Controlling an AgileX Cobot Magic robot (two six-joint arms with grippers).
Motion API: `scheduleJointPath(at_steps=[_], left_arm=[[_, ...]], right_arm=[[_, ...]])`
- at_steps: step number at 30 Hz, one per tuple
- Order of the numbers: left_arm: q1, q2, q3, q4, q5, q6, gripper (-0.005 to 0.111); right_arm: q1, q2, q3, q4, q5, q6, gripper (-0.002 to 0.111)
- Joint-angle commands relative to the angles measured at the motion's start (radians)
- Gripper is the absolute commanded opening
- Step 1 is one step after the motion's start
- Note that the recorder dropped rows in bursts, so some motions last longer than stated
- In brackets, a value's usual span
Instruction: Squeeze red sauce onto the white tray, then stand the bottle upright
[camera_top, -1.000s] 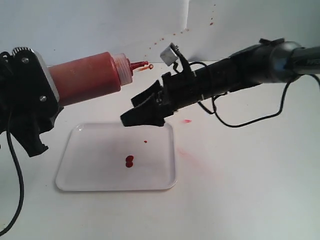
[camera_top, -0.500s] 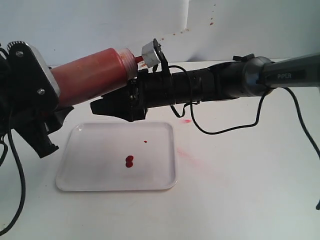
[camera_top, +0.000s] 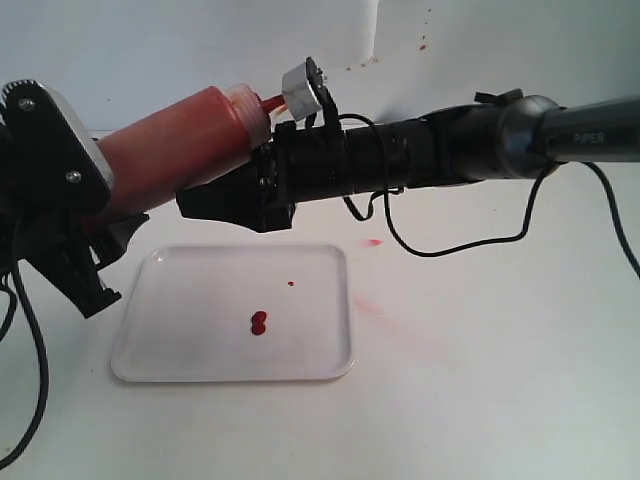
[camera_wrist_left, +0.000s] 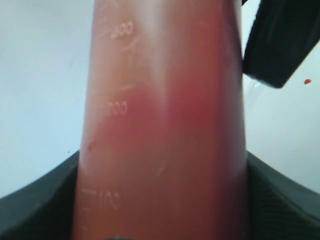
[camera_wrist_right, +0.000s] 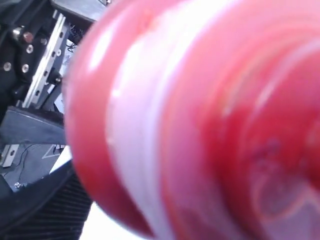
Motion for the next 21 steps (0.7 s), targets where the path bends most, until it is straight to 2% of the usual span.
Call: scheduleJointPath(at_steps=[1,12,21], left_arm=[[-0.001,0.002,0.008,0.010,-0.082,0.001,0.000],[-0.001,0.002,0.008,0.010,-0.107,0.001,0.000],[-0.001,0.002,0.008,-0.024,-0.236,-0.003,0.000]], right_arm=[[0.021,-0.055,-0.004,0.045,0.024,0.011,0.067],[0.088,-0.102,-0.004,0.045,0.024,0.009,0.067],[0.097,-0.123,-0.004,0.045,0.024,0.008,0.067]])
